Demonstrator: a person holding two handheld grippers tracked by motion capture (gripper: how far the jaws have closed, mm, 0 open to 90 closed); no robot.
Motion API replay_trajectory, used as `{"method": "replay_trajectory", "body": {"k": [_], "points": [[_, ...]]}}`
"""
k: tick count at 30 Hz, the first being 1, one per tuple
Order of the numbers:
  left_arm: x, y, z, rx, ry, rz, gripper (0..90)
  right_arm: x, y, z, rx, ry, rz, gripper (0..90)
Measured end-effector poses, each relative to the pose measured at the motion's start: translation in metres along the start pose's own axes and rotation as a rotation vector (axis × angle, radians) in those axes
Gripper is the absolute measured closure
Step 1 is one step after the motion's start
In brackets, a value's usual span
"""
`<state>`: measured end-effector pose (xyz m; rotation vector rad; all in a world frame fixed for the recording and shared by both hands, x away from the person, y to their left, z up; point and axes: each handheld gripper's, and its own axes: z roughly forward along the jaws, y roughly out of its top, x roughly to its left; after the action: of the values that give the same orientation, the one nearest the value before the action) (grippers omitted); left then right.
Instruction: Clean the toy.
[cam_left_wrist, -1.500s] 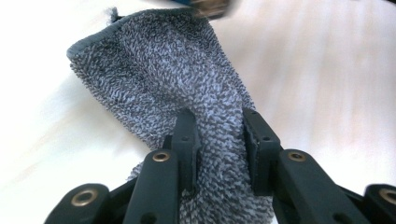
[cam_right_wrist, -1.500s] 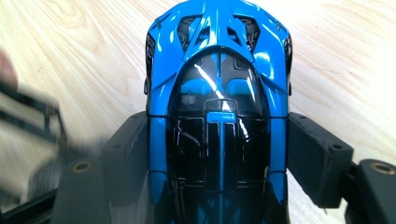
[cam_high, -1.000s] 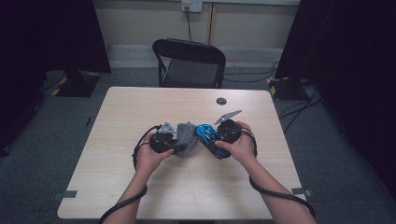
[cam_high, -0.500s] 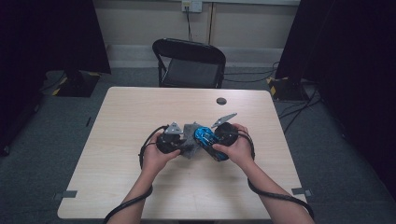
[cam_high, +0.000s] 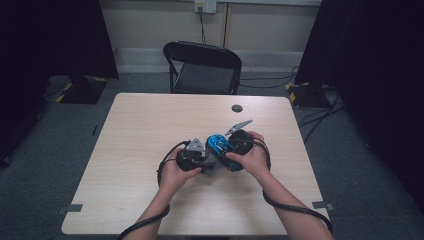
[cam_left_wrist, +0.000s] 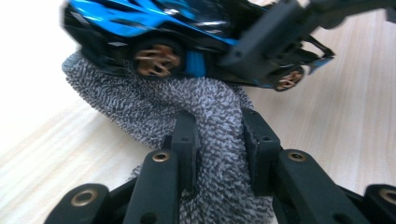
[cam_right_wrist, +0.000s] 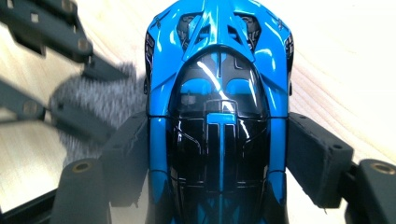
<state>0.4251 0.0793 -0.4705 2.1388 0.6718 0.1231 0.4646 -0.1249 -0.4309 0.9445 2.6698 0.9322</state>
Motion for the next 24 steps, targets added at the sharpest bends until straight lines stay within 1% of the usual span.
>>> {"method": "replay_trajectory", "body": {"k": [2, 6, 9, 13, 17, 21, 24], "points": [[-0.005, -0.001, 0.005, 0.007, -0.011, 0.01, 69.8, 0.0, 0.002, 0.002, -0.002, 0.002, 0.009, 28.1], [-0.009, -0.002, 0.008, 0.003, -0.025, 0.008, 69.8, 0.0, 0.004, 0.003, -0.002, 0.0, 0.007, 28.1], [-0.015, -0.003, 0.013, 0.002, -0.044, 0.009, 69.8, 0.0, 0.007, 0.002, -0.006, -0.002, 0.015, 28.1], [-0.02, -0.002, 0.016, 0.007, -0.056, 0.019, 69.9, 0.0, 0.008, 0.001, -0.001, -0.003, 0.013, 28.1], [-0.023, -0.003, 0.019, 0.007, -0.064, 0.018, 69.8, -0.001, 0.008, 0.001, -0.005, -0.002, 0.016, 28.1], [-0.028, -0.004, 0.022, 0.02, -0.077, 0.029, 69.9, -0.001, 0.009, 0.001, -0.012, 0.001, 0.023, 28.1], [-0.031, -0.004, 0.024, 0.021, -0.087, 0.039, 69.9, -0.001, 0.011, 0.0, -0.018, 0.002, 0.024, 28.1]]}}
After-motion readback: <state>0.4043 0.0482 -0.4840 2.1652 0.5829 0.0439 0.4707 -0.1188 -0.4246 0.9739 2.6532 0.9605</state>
